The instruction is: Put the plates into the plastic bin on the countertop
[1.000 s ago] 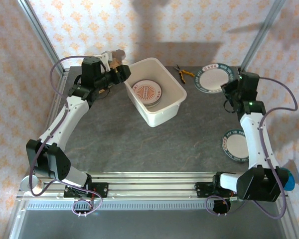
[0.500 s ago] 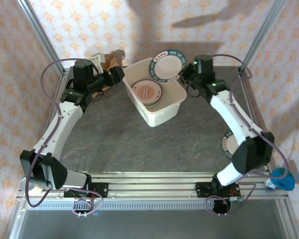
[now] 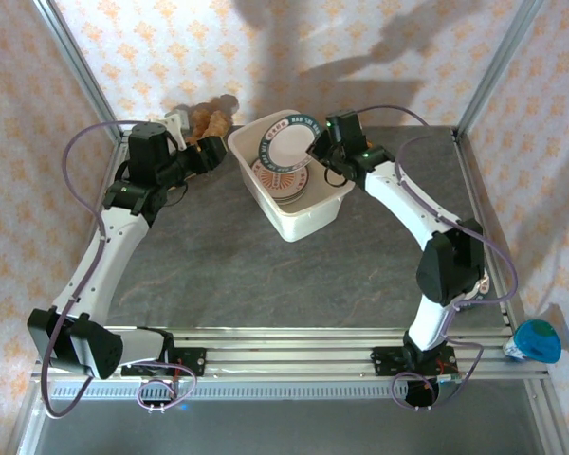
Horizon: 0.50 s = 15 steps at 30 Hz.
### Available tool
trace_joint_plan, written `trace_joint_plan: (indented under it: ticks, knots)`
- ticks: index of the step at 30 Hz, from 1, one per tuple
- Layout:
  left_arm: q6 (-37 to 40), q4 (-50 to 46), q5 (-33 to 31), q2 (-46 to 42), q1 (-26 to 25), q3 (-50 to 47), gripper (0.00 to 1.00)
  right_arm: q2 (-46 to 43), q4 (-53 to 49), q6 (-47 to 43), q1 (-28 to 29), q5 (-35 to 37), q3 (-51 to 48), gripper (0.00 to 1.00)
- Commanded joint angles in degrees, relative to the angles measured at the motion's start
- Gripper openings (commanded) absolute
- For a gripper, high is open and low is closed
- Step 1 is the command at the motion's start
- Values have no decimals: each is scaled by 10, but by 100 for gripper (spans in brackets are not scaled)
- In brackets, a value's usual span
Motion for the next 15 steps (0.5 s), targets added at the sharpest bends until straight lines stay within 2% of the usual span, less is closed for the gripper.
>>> trace_joint_plan:
  ticks: [1,7,11,15]
  knots:
    - [16,-23,-21,-14,2,-3,67,26,16,4,10,17,19,0]
    - [7,-35,-32,-19,2,-2,67,60,-2,21,19,43,32,0]
    - [3,-41,-39,-22,2,-1,67,87,12,34,23,23,34,0]
    - [-3,-46,-42,-20,2,1,67,120,-1,57,36,34,54,0]
